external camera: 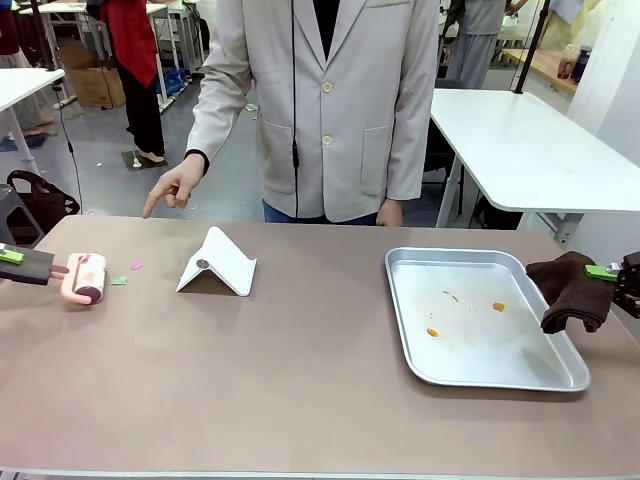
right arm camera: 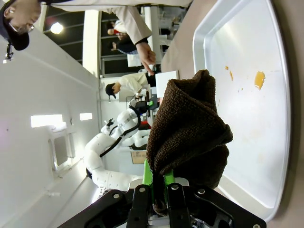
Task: Clean the surface of the table.
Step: If a person points to the right, clean the right side of the table with your right hand, and if they point to the left, clean the left side with your left hand.
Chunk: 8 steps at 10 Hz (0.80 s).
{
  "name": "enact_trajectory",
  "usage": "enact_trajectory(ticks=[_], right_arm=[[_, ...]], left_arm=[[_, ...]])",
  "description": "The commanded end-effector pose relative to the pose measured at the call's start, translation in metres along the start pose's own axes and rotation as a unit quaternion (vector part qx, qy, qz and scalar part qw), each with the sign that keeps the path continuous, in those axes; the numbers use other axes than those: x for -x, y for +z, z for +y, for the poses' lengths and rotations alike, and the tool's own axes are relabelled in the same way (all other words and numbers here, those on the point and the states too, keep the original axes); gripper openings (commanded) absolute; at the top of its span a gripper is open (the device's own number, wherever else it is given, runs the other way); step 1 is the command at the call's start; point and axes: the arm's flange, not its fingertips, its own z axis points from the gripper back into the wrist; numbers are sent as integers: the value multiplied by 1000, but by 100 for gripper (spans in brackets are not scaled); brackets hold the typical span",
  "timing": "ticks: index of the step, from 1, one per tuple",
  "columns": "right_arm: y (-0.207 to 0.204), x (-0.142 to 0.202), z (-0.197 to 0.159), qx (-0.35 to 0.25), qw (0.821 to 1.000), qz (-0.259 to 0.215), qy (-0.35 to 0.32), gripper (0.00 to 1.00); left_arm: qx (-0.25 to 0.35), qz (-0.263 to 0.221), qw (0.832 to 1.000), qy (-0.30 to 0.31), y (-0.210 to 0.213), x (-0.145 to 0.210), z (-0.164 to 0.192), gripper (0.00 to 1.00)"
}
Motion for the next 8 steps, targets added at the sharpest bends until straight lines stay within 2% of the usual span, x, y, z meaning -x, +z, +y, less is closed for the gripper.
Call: enact_trajectory(ticks=[1, 4, 8], right_arm=[[0, 0, 5, 2, 1000, 2, 4, 0], [0, 0, 5, 2, 1000, 2, 4, 0], [0, 0, 5, 2, 1000, 2, 4, 0]], left_arm=[[-43, 32, 998, 20, -30, -14, 8, 22], [-32, 72, 997, 11, -68, -24, -12, 22], [-18, 86, 996, -3, -98, -34, -31, 22]])
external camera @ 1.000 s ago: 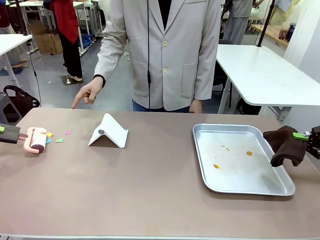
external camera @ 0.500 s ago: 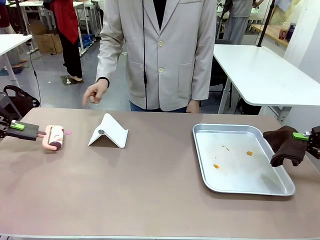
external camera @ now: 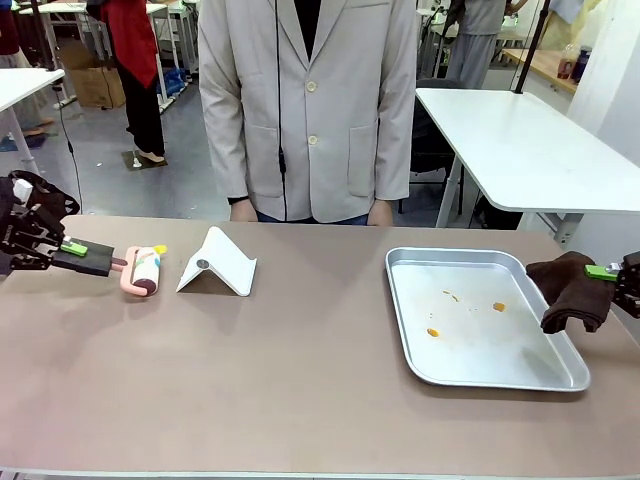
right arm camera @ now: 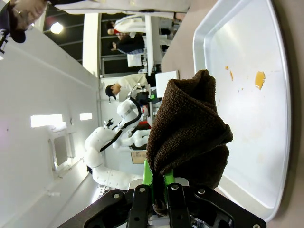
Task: Clean the surface of the table.
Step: If a person points to the right, clean the right side of the table with your right hand, and if they point to the left, clean the left side with your left hand.
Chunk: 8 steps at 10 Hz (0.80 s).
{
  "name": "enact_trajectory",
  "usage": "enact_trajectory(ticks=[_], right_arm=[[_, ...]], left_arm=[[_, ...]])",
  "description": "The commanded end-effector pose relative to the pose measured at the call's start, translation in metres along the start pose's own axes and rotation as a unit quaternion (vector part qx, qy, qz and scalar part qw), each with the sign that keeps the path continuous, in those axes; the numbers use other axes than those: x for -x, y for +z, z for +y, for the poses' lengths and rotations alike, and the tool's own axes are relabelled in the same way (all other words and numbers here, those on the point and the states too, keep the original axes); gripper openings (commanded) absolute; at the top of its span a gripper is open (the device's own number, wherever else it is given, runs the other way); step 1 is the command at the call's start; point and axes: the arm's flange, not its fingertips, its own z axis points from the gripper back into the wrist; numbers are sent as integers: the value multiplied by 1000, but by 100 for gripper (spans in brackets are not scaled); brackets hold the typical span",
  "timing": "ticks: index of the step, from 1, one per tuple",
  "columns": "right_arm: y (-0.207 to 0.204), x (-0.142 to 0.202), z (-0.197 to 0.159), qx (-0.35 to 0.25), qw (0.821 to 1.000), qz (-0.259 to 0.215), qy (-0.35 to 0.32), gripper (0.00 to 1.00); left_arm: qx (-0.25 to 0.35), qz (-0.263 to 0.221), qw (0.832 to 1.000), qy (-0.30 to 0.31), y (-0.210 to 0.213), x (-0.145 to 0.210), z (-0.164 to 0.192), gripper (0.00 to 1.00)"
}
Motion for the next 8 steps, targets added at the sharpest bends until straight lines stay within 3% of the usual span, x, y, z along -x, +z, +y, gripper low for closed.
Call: enact_trajectory(ticks=[1, 3, 4, 6, 8], right_arm=[[0, 0, 5, 2, 1000, 2, 4, 0], [0, 0, 5, 2, 1000, 2, 4, 0], [0, 0, 5, 2, 1000, 2, 4, 0], [0, 0, 5, 2, 1000, 2, 4, 0], [0, 0, 5, 2, 1000, 2, 4, 0]], left_arm=[[-30, 8, 999, 13, -11, -4, 14, 22], [0, -12, 1000, -4, 4, 0, 11, 22], [38, -23, 999, -27, 21, 9, 5, 22], [150, -52, 981, -111, 62, 48, -16, 22], [211, -19, 967, -140, 88, 93, -17, 22]])
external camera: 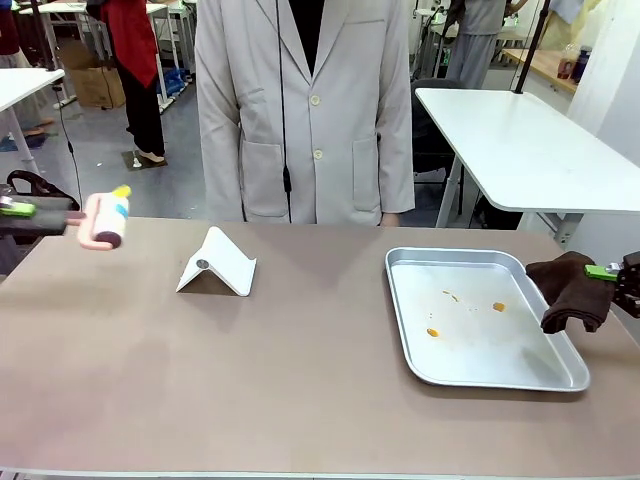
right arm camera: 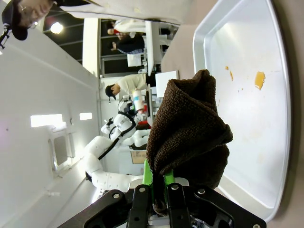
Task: Clean the surface of the table.
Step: If a person points to the right, clean the right side of the table with your right hand, and if they point to the left, clean the left side with your left hand.
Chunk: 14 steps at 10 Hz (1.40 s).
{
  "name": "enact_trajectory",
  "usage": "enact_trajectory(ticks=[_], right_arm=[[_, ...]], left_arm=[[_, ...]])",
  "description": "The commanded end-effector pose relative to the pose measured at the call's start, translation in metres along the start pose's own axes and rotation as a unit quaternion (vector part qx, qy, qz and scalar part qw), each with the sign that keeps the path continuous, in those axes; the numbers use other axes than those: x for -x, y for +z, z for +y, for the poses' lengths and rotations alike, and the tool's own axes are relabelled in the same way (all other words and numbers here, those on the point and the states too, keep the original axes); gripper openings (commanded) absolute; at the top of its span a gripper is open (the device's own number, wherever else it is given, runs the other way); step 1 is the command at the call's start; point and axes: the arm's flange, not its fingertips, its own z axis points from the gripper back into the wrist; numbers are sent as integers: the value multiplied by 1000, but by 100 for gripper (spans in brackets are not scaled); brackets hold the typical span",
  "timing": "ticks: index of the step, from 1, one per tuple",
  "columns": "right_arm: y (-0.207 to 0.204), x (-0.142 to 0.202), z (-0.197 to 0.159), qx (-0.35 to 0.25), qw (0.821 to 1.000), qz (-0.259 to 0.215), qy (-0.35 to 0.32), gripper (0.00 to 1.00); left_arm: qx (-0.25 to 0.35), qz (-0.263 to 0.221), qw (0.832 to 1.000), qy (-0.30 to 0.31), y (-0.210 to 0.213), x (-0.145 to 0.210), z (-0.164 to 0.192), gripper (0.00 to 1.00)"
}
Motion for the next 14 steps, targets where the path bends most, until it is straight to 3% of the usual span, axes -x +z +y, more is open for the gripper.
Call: enact_trajectory(ticks=[1, 2, 4, 5, 7, 8, 9, 14], right_arm=[[0, 0, 5, 1, 1000, 1, 4, 0], [0, 0, 5, 1, 1000, 1, 4, 0], [0, 0, 5, 1, 1000, 1, 4, 0], [0, 0, 5, 1, 1000, 1, 4, 0], [0, 0, 5, 1, 1000, 1, 4, 0], [0, 0, 5, 1, 1000, 1, 4, 0], [0, 0, 5, 1, 1000, 1, 4, 0], [0, 0, 5, 1, 1000, 1, 4, 0]], left_arm=[[61, 61, 996, 1, 16, 43, -4, 22], [96, 97, 990, 26, 29, 68, -6, 22], [132, 144, 981, 19, 43, 119, -8, 22], [109, 210, 971, 20, 44, 147, -7, 22], [39, 224, 974, 24, 33, 182, 0, 22], [32, 211, 977, 16, 27, 185, 0, 22], [77, 222, 971, 42, 32, 169, 6, 22], [77, 222, 971, 42, 32, 169, 6, 22]])
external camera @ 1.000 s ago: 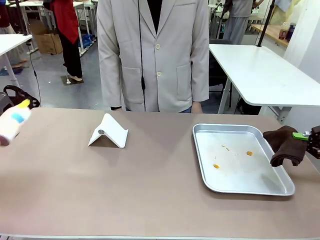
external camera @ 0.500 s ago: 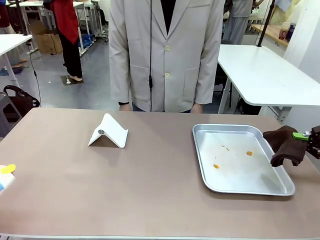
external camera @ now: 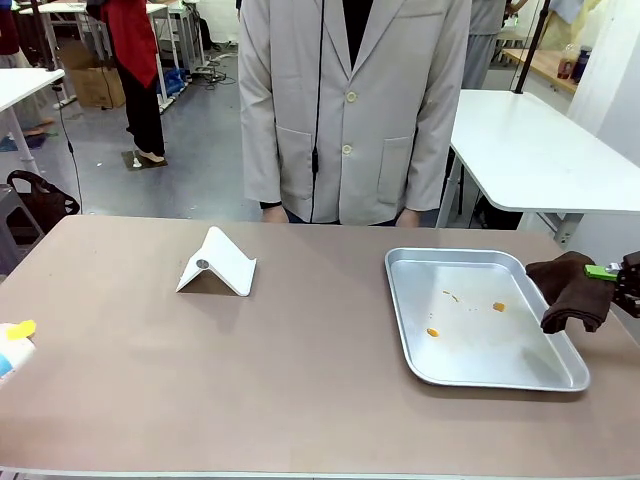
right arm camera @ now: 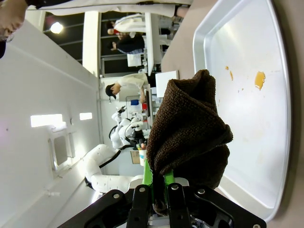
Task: Clean the surface of the table.
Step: If a person points to the right, clean the right side of the table with your right hand, and if they point to the left, clean the left side with your left hand, then clean the area not pointed to by the person.
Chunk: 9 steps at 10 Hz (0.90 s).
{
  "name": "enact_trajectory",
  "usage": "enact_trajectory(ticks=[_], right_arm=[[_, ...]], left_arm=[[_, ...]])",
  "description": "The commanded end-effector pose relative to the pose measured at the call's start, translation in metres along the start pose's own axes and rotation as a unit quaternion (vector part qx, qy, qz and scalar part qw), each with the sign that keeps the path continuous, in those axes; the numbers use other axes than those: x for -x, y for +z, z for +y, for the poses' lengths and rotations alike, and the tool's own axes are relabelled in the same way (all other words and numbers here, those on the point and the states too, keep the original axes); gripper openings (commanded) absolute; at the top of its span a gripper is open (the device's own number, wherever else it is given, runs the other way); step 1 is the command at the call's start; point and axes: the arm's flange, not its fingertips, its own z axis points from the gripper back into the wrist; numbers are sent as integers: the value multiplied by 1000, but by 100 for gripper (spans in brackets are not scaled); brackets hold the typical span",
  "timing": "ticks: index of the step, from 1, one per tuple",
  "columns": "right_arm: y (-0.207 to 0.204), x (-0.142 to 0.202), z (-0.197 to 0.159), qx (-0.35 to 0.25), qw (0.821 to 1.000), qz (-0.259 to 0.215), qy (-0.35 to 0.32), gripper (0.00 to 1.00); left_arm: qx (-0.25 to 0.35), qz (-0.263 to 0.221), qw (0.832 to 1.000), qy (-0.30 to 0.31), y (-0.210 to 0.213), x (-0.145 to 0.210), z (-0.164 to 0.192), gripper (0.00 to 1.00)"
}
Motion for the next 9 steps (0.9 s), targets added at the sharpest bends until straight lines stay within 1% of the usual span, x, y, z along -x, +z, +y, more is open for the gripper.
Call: enact_trajectory(ticks=[1, 9], right_arm=[[0, 0, 4, 1, 1000, 1, 4, 0], [0, 0, 4, 1, 1000, 1, 4, 0]], left_arm=[[12, -7, 1000, -4, 4, -1, -6, 22], [12, -7, 1000, -4, 4, -1, -6, 22]])
